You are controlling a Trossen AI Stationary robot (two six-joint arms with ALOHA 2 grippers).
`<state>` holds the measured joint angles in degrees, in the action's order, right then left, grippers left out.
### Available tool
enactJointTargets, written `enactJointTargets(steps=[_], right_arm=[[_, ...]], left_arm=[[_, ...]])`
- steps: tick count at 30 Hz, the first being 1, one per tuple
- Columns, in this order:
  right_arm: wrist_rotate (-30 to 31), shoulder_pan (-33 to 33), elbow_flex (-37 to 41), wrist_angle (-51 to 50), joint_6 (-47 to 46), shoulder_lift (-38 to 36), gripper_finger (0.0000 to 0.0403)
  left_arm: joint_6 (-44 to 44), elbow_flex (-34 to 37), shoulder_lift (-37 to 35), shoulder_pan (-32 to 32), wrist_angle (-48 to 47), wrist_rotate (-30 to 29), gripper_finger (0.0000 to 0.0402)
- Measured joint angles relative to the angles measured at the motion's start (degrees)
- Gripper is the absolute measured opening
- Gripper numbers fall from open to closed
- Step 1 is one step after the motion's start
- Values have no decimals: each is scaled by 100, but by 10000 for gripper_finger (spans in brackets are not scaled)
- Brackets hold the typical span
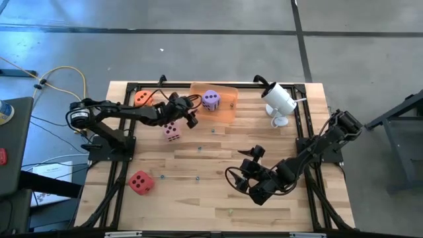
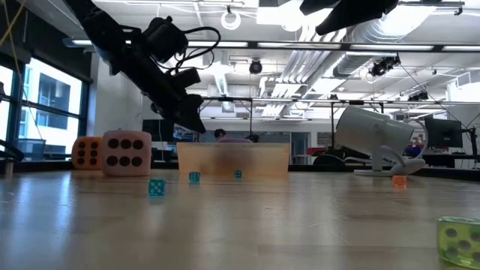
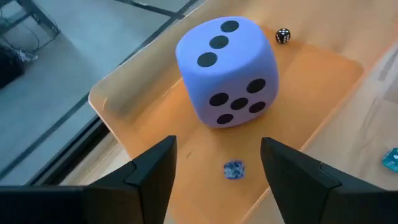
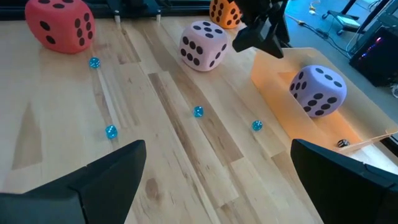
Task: Pick & Place Dice
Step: Put the small light blue dice in the orange bin
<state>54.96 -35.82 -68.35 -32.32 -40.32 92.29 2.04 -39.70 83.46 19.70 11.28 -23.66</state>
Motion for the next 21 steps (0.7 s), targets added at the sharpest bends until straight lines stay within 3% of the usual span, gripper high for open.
enactJointTargets(steps=[7, 12, 14, 18, 21], right_arm=[[2, 0, 2, 7, 2, 0, 393], [2, -1, 2, 3, 3, 0, 393], [-5, 0, 2, -8, 4, 0, 393], [-7, 0, 4, -33, 2, 0, 393], [-7, -6, 4, -31, -40, 1, 393]], left_arm=[[176, 0, -24, -39, 24, -21, 229], [96, -2, -439, -581, -34, 76, 229], [100, -3, -710, -913, -405, 412, 229], [27, -2, -1062, -1603, -1156, 1710, 230], [-230, -2, -1054, -2066, -1548, 2131, 230]])
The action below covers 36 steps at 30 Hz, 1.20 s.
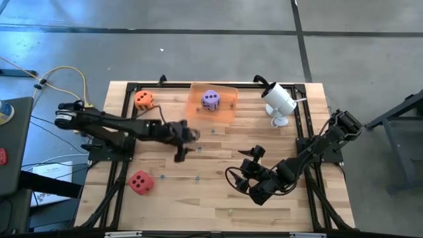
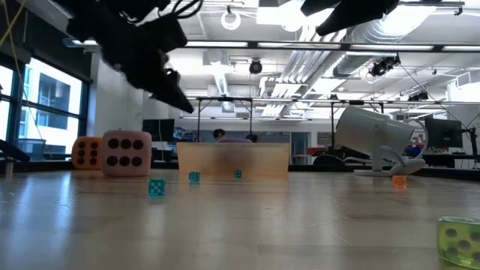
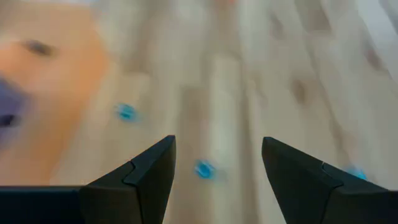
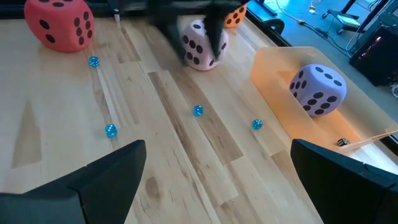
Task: Pick & Place Dice
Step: Put the small light blue dice in the orange bin
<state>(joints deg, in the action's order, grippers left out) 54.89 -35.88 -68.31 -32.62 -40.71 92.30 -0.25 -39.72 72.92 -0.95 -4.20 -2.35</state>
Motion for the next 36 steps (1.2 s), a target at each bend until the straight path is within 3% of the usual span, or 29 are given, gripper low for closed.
enactJointTargets(steps=[6, 21, 36], right_arm=[[-197, 0, 0, 145, -18, 1, 393], [-220, 4, 0, 153, 171, 3, 393], [-216, 4, 0, 154, 155, 3, 393]], left_arm=[[-297, 23, 432, -424, -12, -110, 230], [-243, 21, 1862, -14, 867, -228, 219], [-234, 19, 2160, 11, 1238, -228, 213]])
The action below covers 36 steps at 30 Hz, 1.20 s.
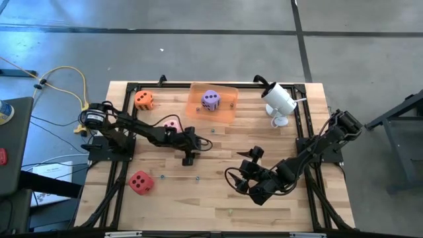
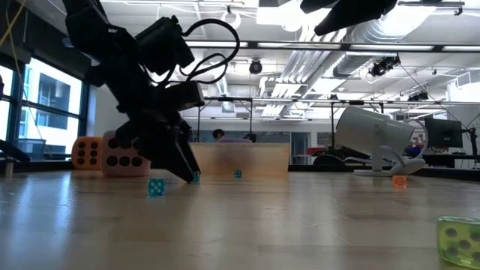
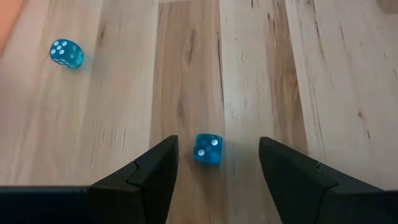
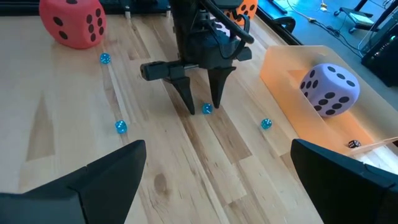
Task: Pick & Place Dice
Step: Put the small light blue dice in the orange bin
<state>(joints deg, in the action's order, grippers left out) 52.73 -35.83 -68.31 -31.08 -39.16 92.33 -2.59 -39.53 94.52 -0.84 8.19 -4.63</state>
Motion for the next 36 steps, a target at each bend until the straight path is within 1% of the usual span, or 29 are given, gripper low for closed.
enactJointTargets(steps=[4, 7, 11, 18, 19, 21, 25, 28, 29, 31, 34, 36], right_arm=[[0, 0, 0, 1, -2, 0, 393], [0, 0, 0, 1, -2, 0, 393], [0, 0, 0, -1, -2, 0, 393], [0, 0, 0, -1, -2, 0, 393], [0, 0, 0, -1, -2, 0, 393], [0, 0, 0, -1, -2, 0, 393], [2, 0, 0, -1, 24, 0, 393], [3, 0, 0, -10, 28, 0, 393], [2, 0, 0, -14, 28, 0, 393], [2, 0, 0, -19, 32, 0, 393], [3, 3, 2, -21, 39, 0, 393], [4, 29, 0, -21, 39, 0, 393]], left_arm=[[79, 0, 0, 48, -17, 0, 209], [129, 0, 0, 96, -20, -4, 193], [183, 0, 0, 138, -20, -11, 150], [261, 0, 0, 135, -17, -15, 51], [262, 0, 0, 119, -15, -18, 40], [261, 0, -1, 77, -13, -79, 38], [153, -17, -230, -93, -105, -542, 38], [-279, -149, -644, -175, -713, -856, 38], [-373, -216, -781, -173, -982, -1051, 38], [-564, -361, -1087, -110, -1433, -1543, 40], [-1023, -517, -1537, 111, -1474, -2290, 41], [-1176, -601, -1748, 400, -1430, -2465, 42]])
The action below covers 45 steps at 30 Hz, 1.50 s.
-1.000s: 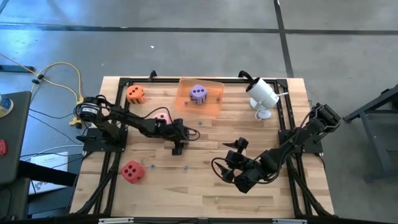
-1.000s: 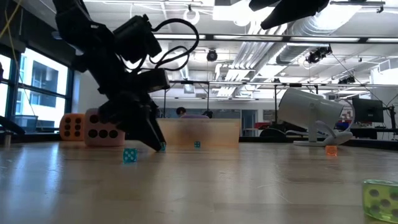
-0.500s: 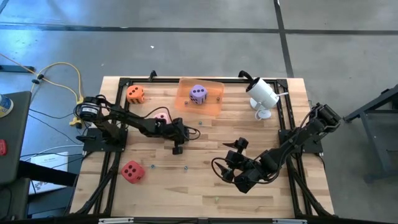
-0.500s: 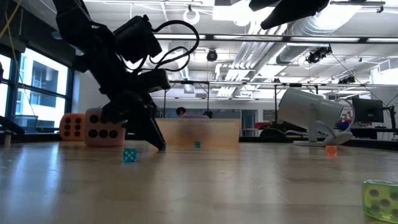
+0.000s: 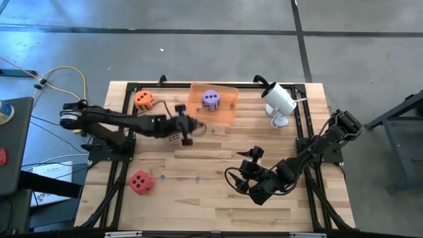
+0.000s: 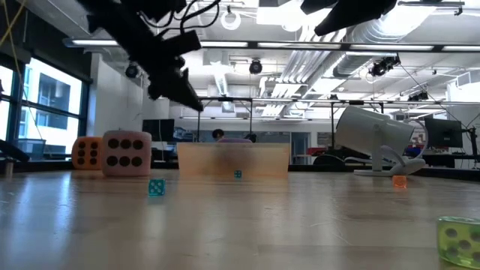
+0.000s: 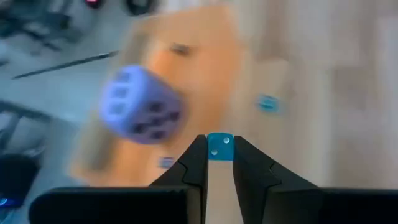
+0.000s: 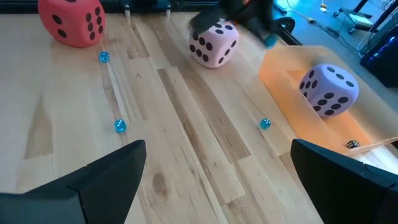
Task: Pick & Place Dice
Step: Put the small light blue dice in the orange bin, then put the large pink dice in the orange bin
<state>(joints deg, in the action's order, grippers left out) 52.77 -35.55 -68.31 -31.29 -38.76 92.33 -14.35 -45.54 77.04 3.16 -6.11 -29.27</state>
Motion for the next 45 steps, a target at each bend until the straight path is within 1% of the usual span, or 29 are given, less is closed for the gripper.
enactJointTargets(steps=[3, 7, 9, 10, 12, 14, 19, 24, 30, 34, 37, 38, 40, 45], right_arm=[[-2, 32, 1, 4, -11, 0, 393], [-30, 48, 1, 6, -15, 0, 393], [-41, 45, 2, 3, -13, 0, 393], [-41, 45, 2, 4, -9, 0, 393], [-50, 45, 2, -8, -4, 0, 393], [-49, 45, 2, -15, -2, 0, 393], [-51, 75, 2, -21, 0, 0, 393], [-73, 74, 2, -22, -29, 0, 393], [-177, 74, 2, -24, -39, 0, 393], [-176, 74, 2, -23, -39, 0, 393], [-177, 74, 2, -22, -39, 0, 393], [-177, 74, 2, -23, -39, 0, 393], [-177, 74, 2, -24, -39, 0, 393], [-177, 74, 2, -24, -33, 0, 393]], left_arm=[[198, -85, -136, 625, 30, 126, 43], [688, -94, -29, 1405, 26, 332, 43], [968, -90, 54, 1688, 3, 675, 43], [1067, -87, 83, 1808, 28, 936, 43], [1112, -87, 152, 1981, 110, 1545, 47], [1069, -87, 251, 2105, 280, 1859, 53], [980, -87, 498, 2155, 685, 1863, 72], [970, -87, 620, 2129, 790, 1569, 92], [917, -87, 653, 2041, 831, 1525, 139], [787, -87, 653, 1896, 991, 1142, 167], [844, -84, 610, 1733, 1057, 703, 177], [893, -83, 551, 1671, 1022, 636, 179], [981, -81, 372, 1548, 1004, 691, 179], [1010, -81, -113, 1162, 785, 1068, 180]])
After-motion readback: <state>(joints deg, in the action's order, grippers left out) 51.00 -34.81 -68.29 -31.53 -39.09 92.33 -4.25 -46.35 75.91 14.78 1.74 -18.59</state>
